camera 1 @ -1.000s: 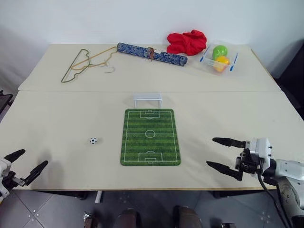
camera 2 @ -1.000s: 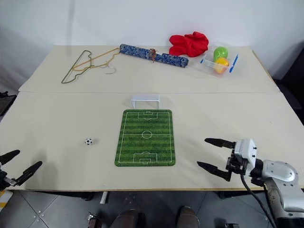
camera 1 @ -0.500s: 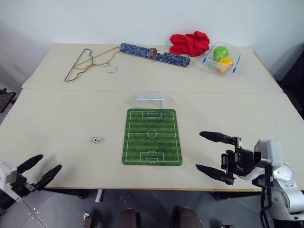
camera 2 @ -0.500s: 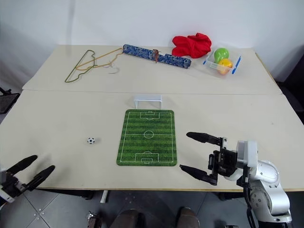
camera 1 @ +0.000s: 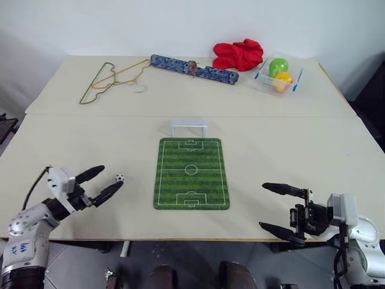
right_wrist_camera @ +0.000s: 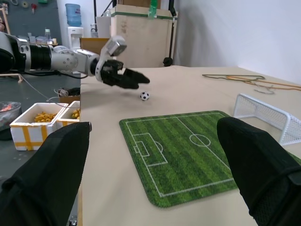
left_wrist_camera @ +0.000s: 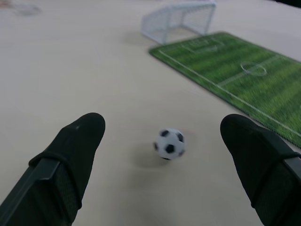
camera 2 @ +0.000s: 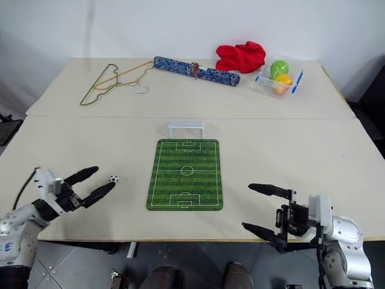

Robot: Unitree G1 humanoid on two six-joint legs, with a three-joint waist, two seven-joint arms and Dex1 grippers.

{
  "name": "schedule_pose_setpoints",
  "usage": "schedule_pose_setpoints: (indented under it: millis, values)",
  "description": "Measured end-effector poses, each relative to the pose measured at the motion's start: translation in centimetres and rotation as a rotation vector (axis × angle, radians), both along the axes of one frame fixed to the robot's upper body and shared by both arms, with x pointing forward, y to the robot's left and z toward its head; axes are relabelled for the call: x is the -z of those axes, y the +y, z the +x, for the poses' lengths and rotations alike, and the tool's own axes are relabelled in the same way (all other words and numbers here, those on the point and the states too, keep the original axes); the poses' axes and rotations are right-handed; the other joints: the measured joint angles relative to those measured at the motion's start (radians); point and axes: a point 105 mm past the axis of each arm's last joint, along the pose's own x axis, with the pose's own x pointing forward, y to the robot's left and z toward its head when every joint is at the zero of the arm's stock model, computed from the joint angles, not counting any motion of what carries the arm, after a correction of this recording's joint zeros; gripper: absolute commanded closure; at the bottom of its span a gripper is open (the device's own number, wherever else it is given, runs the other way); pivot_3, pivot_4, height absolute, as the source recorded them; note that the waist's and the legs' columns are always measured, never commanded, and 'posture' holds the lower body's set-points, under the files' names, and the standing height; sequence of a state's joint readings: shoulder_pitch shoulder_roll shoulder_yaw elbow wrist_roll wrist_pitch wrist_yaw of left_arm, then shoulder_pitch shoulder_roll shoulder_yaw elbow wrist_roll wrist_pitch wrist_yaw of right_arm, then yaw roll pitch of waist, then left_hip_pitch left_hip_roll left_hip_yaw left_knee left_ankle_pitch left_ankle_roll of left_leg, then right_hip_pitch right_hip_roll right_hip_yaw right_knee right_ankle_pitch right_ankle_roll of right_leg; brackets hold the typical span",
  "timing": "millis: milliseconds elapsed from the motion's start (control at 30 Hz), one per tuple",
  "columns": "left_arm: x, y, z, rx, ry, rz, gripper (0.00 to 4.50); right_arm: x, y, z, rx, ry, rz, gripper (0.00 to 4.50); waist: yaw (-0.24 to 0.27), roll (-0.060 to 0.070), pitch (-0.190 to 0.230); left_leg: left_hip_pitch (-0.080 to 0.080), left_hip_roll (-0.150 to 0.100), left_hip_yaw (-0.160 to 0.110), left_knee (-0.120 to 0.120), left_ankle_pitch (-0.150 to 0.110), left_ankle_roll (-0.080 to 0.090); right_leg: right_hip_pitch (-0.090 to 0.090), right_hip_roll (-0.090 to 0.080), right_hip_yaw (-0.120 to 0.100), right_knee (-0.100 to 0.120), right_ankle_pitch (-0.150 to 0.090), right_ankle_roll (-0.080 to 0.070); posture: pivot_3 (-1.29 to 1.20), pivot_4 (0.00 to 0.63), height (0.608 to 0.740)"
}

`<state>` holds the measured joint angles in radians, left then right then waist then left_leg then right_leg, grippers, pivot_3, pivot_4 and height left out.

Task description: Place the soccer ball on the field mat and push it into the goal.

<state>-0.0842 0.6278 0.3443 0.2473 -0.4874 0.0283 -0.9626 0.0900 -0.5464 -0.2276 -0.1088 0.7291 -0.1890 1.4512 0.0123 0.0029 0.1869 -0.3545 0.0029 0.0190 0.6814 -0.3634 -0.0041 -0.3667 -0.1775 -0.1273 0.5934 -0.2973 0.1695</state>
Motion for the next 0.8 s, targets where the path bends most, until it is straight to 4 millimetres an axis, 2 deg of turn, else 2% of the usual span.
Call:
schedule_pose_setpoints:
  millis: [67, 167, 467, 533, 667, 733, 800]
  values:
    - [0.7, -0.3, 0.4, 0.005, 0.022, 0.014, 0.01, 0.3, -0.1, -0.1, 0.009, 0.000, 0.010, 0.00, 0.000, 0.000, 0.000, 0.000, 0.000, 0.000, 0.000, 0.000, 0.000, 0.000, 0.000, 0.000, 0.000, 0.000, 0.000, 0.00, 0.150, 0.740]
    - [0.7, -0.2, 0.7, 0.003, 0.012, 0.030, 0.56, 0.6, -0.2, -0.4, 0.016, -0.004, 0.008, 0.00, 0.000, 0.000, 0.000, 0.000, 0.000, 0.000, 0.001, 0.000, 0.000, 0.000, 0.000, 0.001, 0.000, 0.000, 0.000, 0.00, 0.150, 0.740]
    - [0.8, -0.5, 1.3, 0.008, -0.008, 0.041, 3.25, 1.6, -0.4, -1.0, 0.038, -0.002, 0.026, 0.00, 0.003, 0.001, 0.000, 0.003, 0.000, 0.000, 0.001, 0.000, 0.000, 0.004, 0.000, 0.001, 0.000, 0.000, 0.000, 0.00, 0.150, 0.740]
    - [0.7, -0.7, 1.5, 0.018, -0.010, 0.033, 3.64, 1.9, -0.5, -1.0, 0.043, -0.002, 0.029, 0.00, 0.007, 0.001, -0.001, 0.004, 0.000, 0.000, 0.001, 0.000, 0.000, 0.004, 0.000, 0.001, 0.000, 0.000, 0.000, 0.00, 0.150, 0.740]
    - [0.5, -1.3, 1.5, 0.060, -0.021, 0.010, 3.64, 2.2, -0.6, -1.0, 0.060, 0.001, 0.049, 0.00, 0.011, 0.001, 0.000, 0.003, 0.000, 0.000, 0.001, 0.000, 0.000, 0.004, 0.000, 0.001, 0.000, 0.000, 0.000, 0.00, 0.150, 0.740]
    - [-0.4, -2.0, 1.7, 0.102, -0.040, -0.010, 3.64, 1.8, -0.8, -1.0, 0.078, -0.012, 0.085, 0.00, 0.011, 0.001, 0.000, 0.003, 0.000, 0.000, 0.001, 0.000, 0.000, 0.004, 0.000, 0.000, 0.000, 0.000, 0.000, 0.00, 0.150, 0.740]
    - [-2.1, -3.4, 1.8, 0.186, -0.073, -0.012, 3.64, 1.5, -0.8, -1.1, 0.078, -0.027, 0.103, 0.00, 0.012, 0.001, 0.000, 0.003, 0.000, -0.001, 0.001, 0.000, 0.000, 0.004, 0.000, 0.000, 0.000, 0.000, 0.000, 0.00, 0.150, 0.740]
